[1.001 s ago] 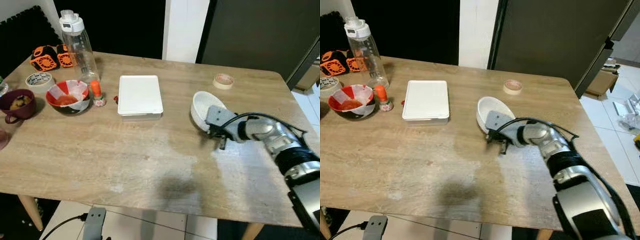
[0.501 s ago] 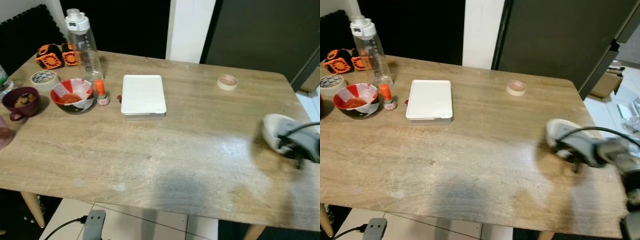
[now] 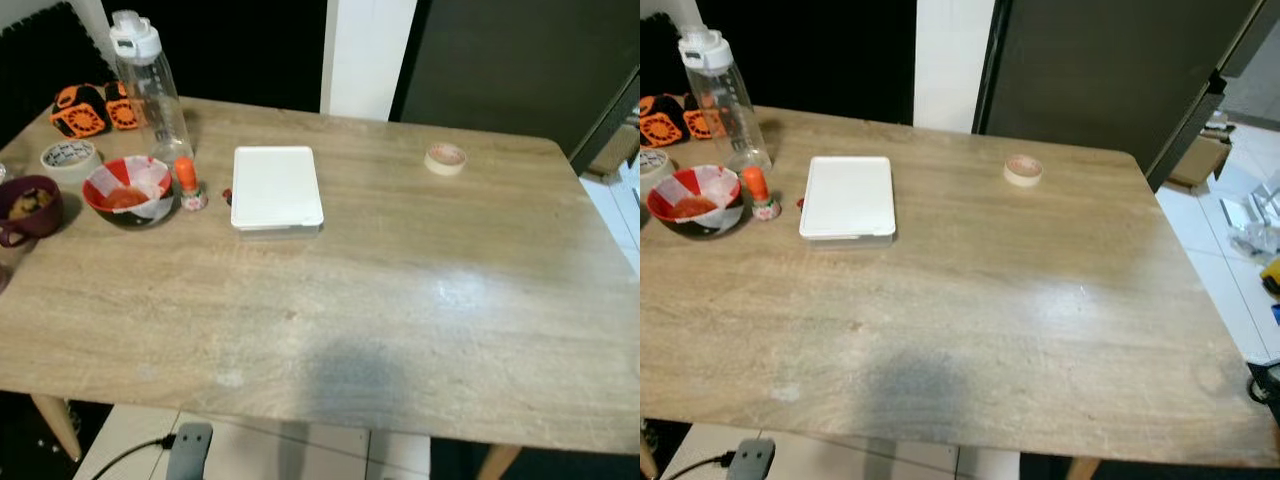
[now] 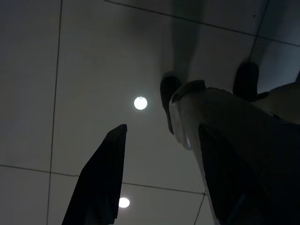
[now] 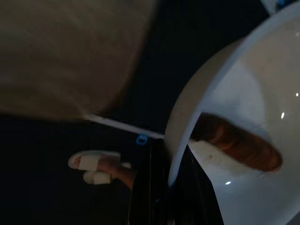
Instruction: Restocking fridge
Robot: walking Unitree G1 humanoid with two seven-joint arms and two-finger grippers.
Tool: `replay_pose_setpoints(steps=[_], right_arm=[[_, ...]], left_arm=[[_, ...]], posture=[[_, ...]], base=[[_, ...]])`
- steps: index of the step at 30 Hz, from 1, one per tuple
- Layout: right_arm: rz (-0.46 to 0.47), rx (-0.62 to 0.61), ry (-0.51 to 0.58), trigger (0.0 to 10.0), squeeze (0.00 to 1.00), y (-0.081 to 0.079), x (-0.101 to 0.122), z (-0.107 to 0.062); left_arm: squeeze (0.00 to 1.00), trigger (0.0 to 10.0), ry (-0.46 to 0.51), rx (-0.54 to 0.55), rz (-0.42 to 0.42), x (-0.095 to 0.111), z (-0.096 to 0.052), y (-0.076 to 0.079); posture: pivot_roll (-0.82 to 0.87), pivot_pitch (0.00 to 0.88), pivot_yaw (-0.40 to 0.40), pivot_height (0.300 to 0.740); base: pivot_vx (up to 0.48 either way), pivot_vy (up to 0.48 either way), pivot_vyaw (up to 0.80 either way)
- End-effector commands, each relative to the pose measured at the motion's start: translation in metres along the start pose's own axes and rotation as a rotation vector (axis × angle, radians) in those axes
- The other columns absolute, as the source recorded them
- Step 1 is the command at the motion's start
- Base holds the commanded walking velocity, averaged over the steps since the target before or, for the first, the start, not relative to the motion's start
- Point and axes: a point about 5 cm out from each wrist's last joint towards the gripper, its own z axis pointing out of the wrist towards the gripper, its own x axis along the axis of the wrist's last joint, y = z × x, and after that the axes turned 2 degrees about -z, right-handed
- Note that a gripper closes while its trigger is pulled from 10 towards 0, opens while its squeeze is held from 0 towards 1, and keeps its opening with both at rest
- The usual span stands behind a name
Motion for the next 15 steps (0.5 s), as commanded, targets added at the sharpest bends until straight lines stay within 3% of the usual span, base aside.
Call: replay_pose_setpoints(steps=[1,2,3,4,6,8,11,15], right_arm=[[0.060,-0.054,-0.019,0.0,0.00,0.008,-0.011,-0.006],[0.129,-0.091,-0.068,0.0,0.00,0.003,-0.031,-0.003],[0.129,-0.091,-0.068,0.0,0.00,0.003,-0.031,-0.003],[0.179,-0.109,-0.113,0.0,0.00,-0.004,-0.048,0.000],[0.179,-0.109,-0.113,0.0,0.00,-0.004,-0.048,0.000],[0.258,-0.136,-0.165,0.0,0.00,-0.023,-0.071,0.010],[0.288,-0.148,-0.176,0.0,0.00,-0.033,-0.079,0.016],[0.423,-0.201,-0.182,0.0,0.00,-0.087,-0.098,0.043]], left_arm=[[0.00,10.0,-0.030,-0.012,0.004,-0.009,0.000,0.003],[0.00,10.0,-0.031,-0.014,0.007,-0.009,-0.001,0.003],[0.00,10.0,-0.031,-0.014,0.007,-0.009,-0.001,0.003],[0.00,10.0,-0.032,-0.015,0.009,-0.009,-0.001,0.003],[0.00,10.0,-0.032,-0.015,0.009,-0.009,-0.001,0.003],[0.00,10.0,-0.030,-0.017,0.013,-0.009,-0.001,0.003],[0.00,10.0,-0.029,-0.016,0.015,-0.009,-0.001,0.003],[0.00,10.0,-0.022,-0.008,0.019,-0.006,-0.001,0.002]], posture=[[-0.04,0.101,-0.084,0.740],[-0.04,0.102,-0.083,0.740],[-0.04,0.102,-0.083,0.740],[-0.04,0.102,-0.083,0.740],[-0.04,0.102,-0.083,0.740],[-0.04,0.100,-0.078,0.740],[-0.04,0.098,-0.077,0.740],[-0.02,0.093,-0.075,0.740]], base=[[0.000,0.000,0.00],[0.000,0.000,0.00],[0.000,0.000,0.00],[0.000,0.000,0.00],[0.000,0.000,0.00],[0.000,0.000,0.00],[0.000,0.000,0.00],[0.000,0.000,0.00]])
